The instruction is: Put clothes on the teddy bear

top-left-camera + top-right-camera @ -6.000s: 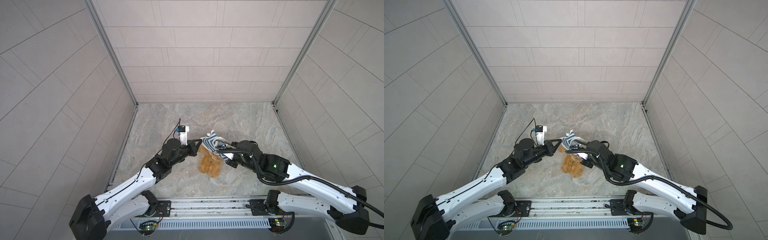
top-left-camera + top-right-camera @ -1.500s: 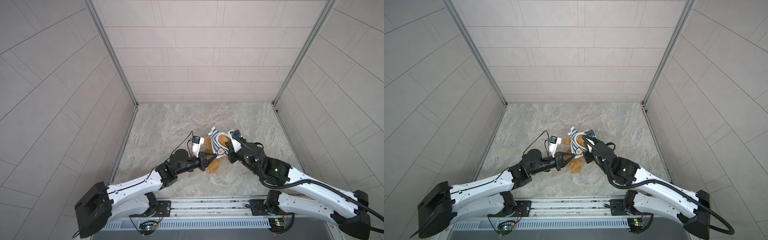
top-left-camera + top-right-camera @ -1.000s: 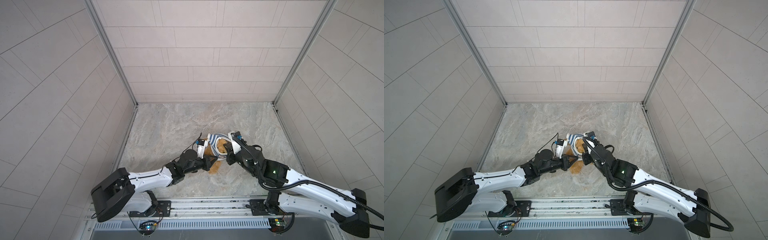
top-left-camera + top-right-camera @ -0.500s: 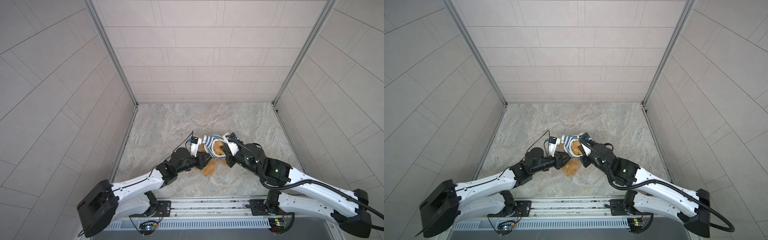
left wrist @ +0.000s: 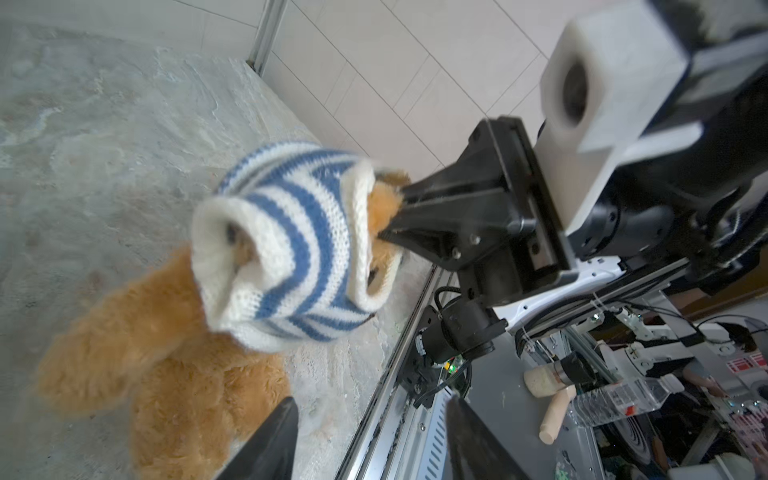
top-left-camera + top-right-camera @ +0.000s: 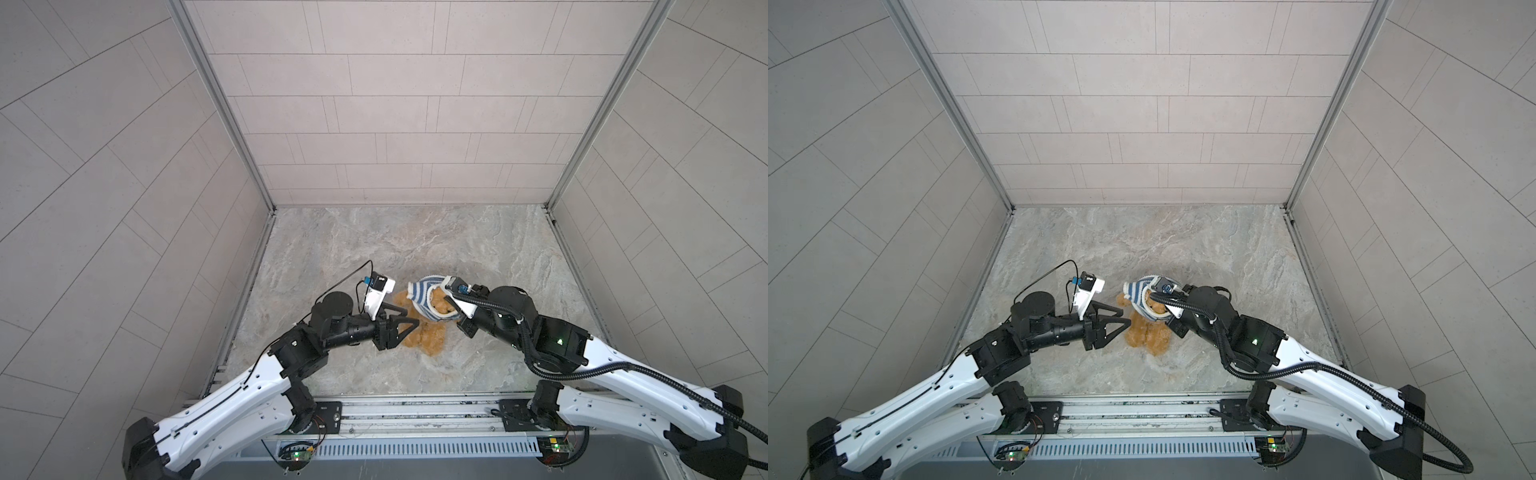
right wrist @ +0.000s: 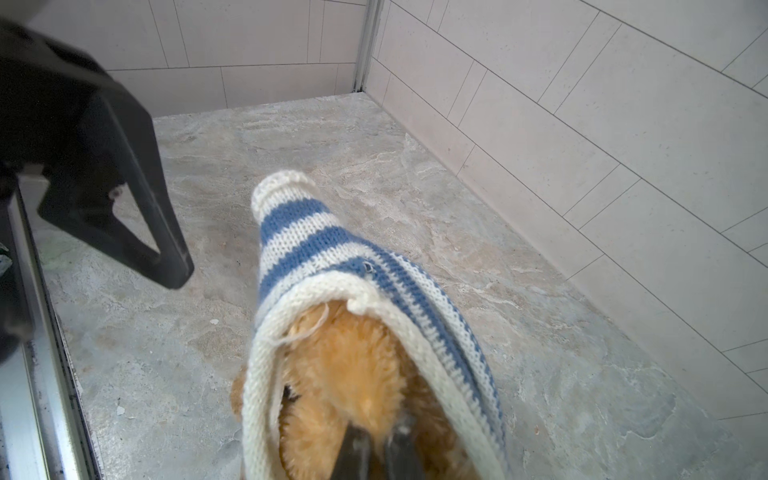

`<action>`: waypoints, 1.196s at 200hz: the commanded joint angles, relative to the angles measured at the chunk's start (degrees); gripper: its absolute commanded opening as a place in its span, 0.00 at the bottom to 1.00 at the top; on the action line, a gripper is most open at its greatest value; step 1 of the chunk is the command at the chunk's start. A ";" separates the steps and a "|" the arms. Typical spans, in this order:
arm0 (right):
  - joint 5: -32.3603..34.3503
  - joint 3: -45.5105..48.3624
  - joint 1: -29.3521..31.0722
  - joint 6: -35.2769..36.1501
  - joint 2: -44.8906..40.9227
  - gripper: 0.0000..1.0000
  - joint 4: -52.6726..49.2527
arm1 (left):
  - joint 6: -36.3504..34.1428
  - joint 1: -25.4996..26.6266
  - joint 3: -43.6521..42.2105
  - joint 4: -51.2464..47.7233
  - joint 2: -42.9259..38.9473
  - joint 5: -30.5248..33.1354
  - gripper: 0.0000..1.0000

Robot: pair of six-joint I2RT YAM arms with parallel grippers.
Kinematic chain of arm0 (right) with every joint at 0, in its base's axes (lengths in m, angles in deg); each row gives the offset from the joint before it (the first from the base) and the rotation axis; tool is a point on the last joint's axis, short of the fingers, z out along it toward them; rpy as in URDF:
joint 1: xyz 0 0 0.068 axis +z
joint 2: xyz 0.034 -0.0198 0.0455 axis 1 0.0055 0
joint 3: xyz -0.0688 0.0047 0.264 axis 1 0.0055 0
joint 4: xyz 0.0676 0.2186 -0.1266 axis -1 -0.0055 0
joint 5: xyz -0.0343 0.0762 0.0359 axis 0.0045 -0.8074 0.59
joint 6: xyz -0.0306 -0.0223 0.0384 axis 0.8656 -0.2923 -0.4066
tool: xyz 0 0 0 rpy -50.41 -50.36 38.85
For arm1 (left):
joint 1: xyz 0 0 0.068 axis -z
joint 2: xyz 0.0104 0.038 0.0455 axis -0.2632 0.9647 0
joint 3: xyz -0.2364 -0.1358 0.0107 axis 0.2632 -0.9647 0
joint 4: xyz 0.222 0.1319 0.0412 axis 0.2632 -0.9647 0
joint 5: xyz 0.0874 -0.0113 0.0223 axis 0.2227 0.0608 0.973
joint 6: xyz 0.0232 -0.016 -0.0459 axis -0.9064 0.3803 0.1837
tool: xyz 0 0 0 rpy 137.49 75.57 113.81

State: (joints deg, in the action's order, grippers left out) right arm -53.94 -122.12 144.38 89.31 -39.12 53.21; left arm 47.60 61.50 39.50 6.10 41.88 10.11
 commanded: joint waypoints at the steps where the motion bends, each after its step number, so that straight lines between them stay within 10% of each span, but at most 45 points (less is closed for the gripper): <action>1: -1.65 -0.67 -0.03 4.06 -0.30 0.00 2.58 | -0.67 -2.72 3.32 -3.29 1.62 0.94 0.52; 59: -2.60 0.50 -0.03 5.08 -0.12 0.00 3.68 | -0.39 -4.49 6.87 -1.26 7.92 1.07 0.41; 121: -3.27 1.33 0.06 6.09 0.50 0.00 2.47 | 1.01 -4.70 6.41 1.29 9.49 0.76 0.00; 239: -5.68 6.06 1.23 11.68 -4.39 0.00 4.74 | 4.89 -11.32 1.02 2.87 11.60 3.03 0.00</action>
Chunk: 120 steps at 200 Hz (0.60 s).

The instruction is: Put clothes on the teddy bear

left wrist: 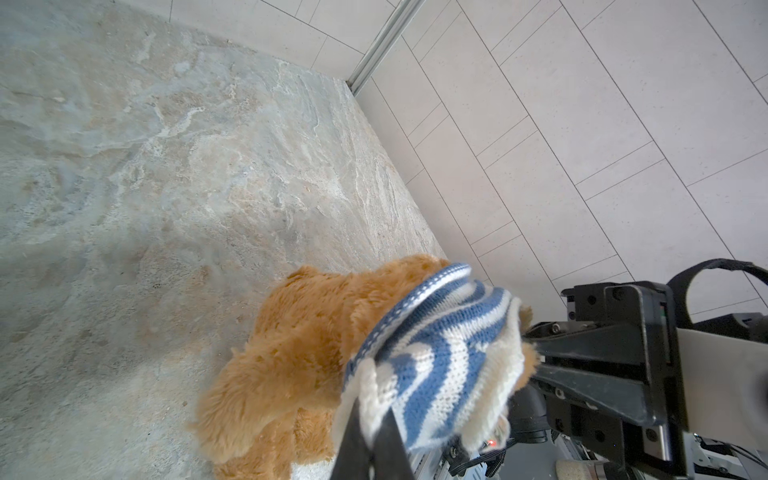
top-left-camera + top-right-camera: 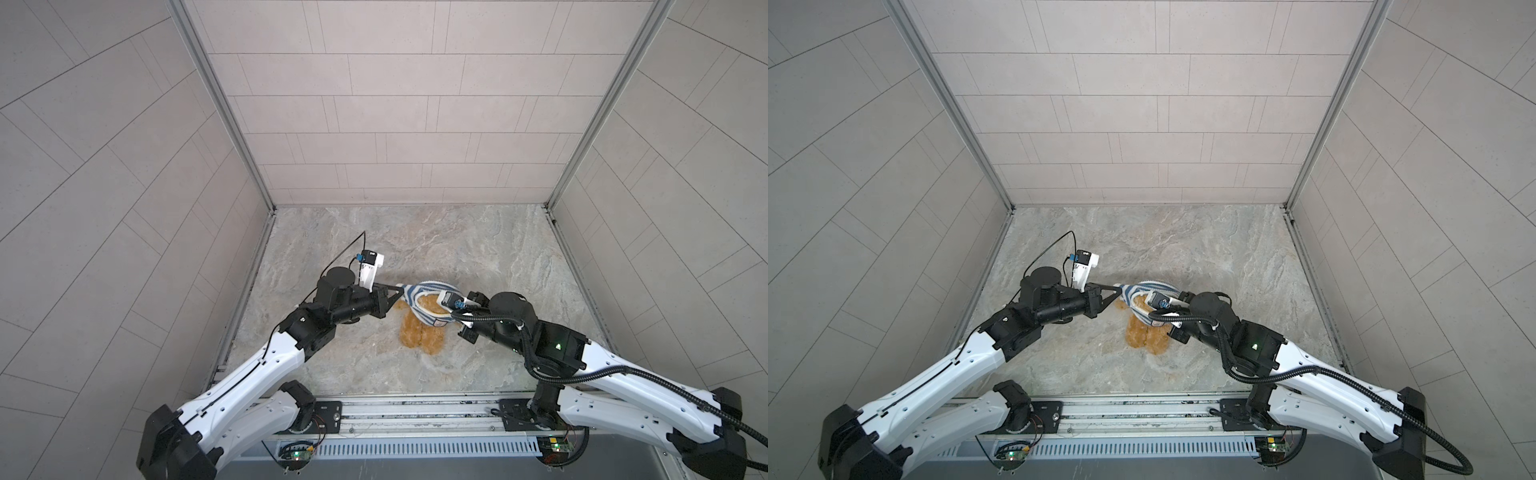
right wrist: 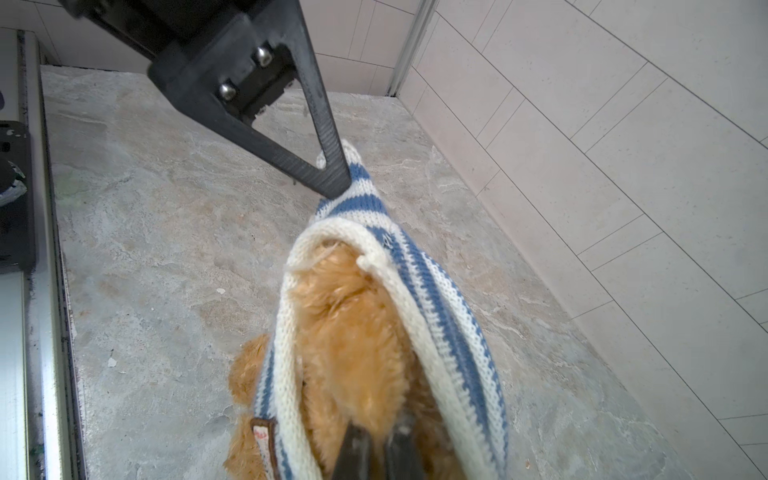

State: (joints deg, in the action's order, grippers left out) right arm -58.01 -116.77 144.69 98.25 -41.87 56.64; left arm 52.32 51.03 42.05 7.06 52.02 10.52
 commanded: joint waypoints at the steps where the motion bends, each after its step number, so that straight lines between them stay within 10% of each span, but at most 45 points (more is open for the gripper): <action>1: -1.64 0.71 0.96 2.77 -1.66 0.00 1.24 | 0.17 -0.91 -1.61 1.91 1.59 2.68 0.00; 120: -4.53 2.76 2.33 0.72 -5.27 0.00 5.88 | -0.20 0.11 -5.90 5.16 8.91 6.02 0.00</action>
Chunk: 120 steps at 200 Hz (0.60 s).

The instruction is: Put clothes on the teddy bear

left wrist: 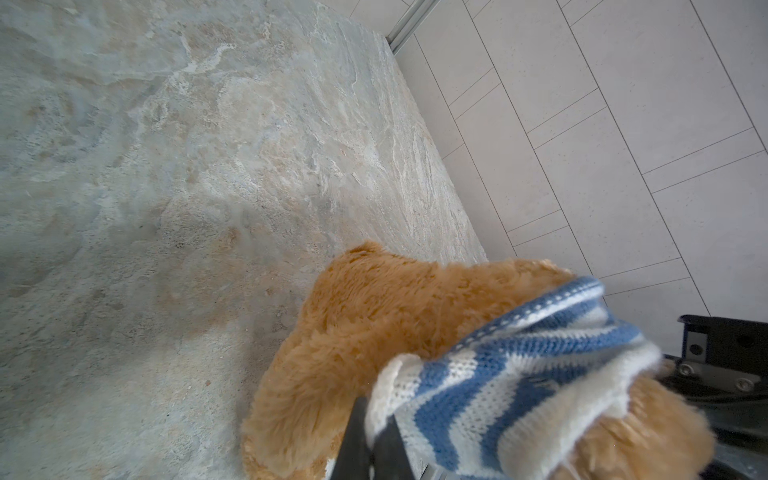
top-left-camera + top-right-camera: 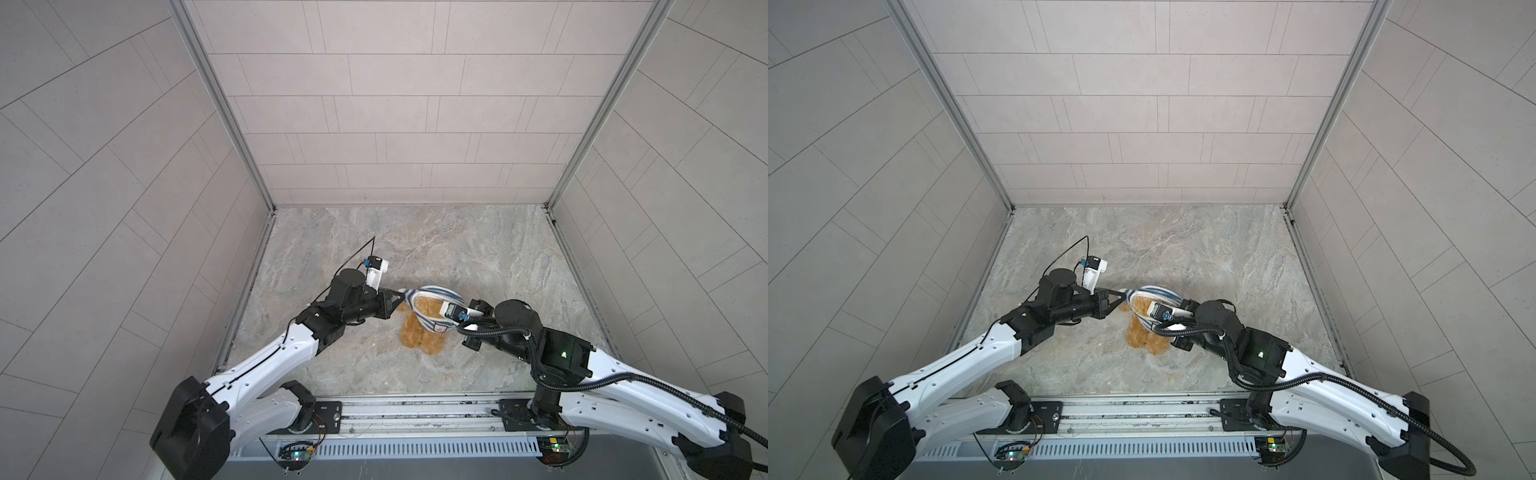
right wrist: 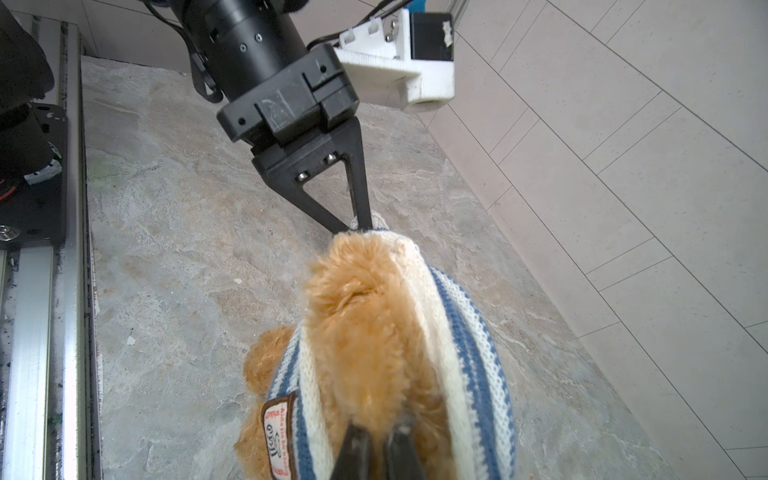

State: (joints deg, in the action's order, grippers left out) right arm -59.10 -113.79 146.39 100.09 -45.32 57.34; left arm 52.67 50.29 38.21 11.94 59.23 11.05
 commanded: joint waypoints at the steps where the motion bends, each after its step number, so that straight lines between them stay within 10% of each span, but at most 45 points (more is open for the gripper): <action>1: -3.54 -0.18 0.66 -1.22 -1.82 0.00 5.29 | -0.50 1.02 -2.06 0.51 1.88 5.44 0.00; 79: 6.62 -4.23 0.60 -10.73 0.71 0.00 4.47 | 1.09 2.10 -3.69 3.19 -0.20 6.09 0.00; 120: 13.99 -8.27 0.54 -20.12 4.61 0.00 3.79 | -0.35 1.94 -2.37 1.08 -8.99 7.37 0.49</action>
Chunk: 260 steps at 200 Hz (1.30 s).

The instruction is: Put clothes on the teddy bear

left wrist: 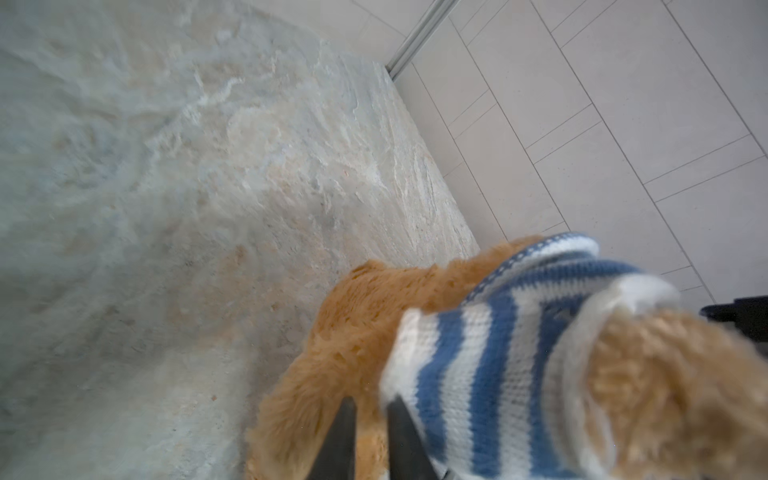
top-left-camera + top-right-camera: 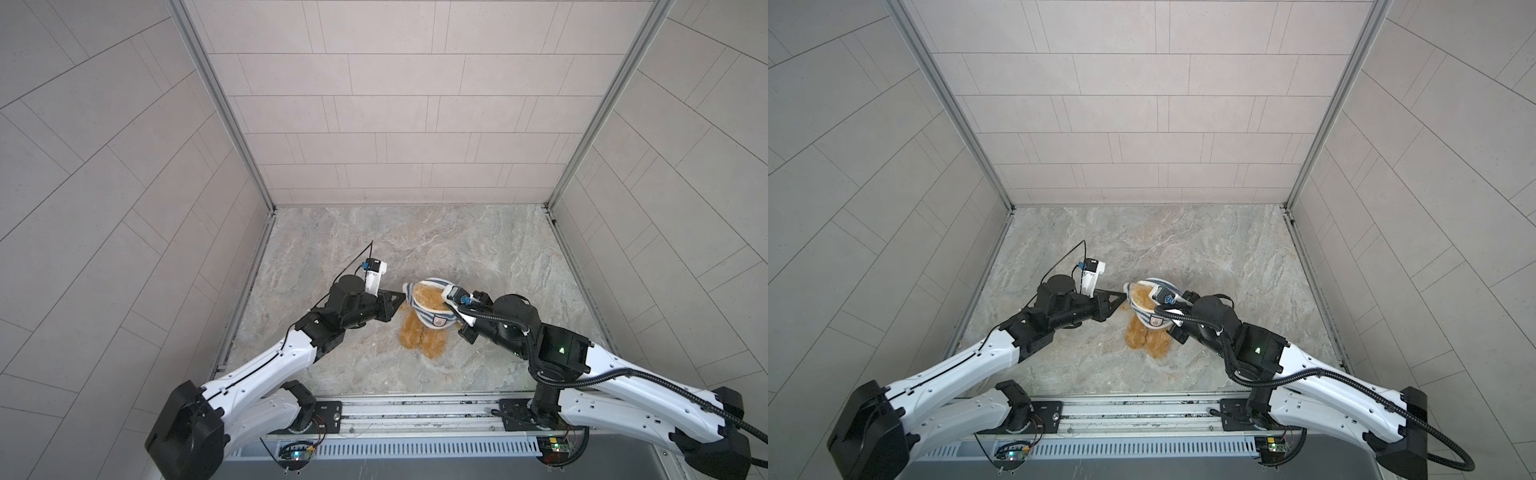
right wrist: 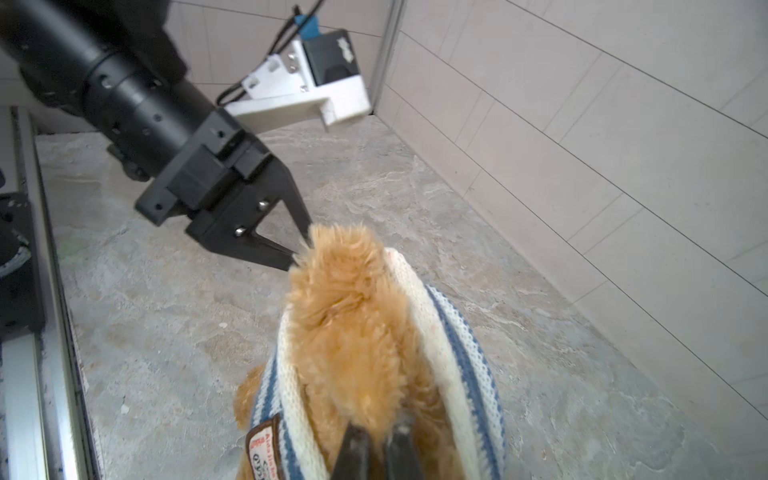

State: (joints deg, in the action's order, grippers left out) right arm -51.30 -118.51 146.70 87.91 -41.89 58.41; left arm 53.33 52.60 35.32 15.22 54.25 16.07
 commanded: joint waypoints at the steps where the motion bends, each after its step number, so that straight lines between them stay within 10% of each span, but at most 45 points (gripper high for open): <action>1: 6.42 -3.71 0.22 -8.30 1.34 0.00 2.73 | -0.87 -0.36 0.49 -2.15 -4.19 2.54 0.50; 22: 11.67 -7.33 0.20 -17.96 4.64 0.00 1.94 | 2.85 1.65 -2.37 2.46 -8.26 3.84 0.73; 77: 13.68 -8.18 0.29 -34.87 9.86 0.00 13.53 | 9.01 12.81 -6.29 19.80 -9.07 7.12 0.74; 152: 19.23 -4.47 0.29 -39.42 11.01 0.00 24.90 | 19.01 13.68 -6.70 39.17 1.26 10.80 0.68; 260: 22.05 -1.15 0.29 -40.19 10.04 0.00 27.58 | 22.93 16.90 0.66 42.39 13.91 7.73 0.51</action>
State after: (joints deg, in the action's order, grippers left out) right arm -31.01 -119.56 146.68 49.18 -30.20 82.04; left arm 74.94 68.67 33.57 54.86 66.23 24.84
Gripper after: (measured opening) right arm 0.072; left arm 0.518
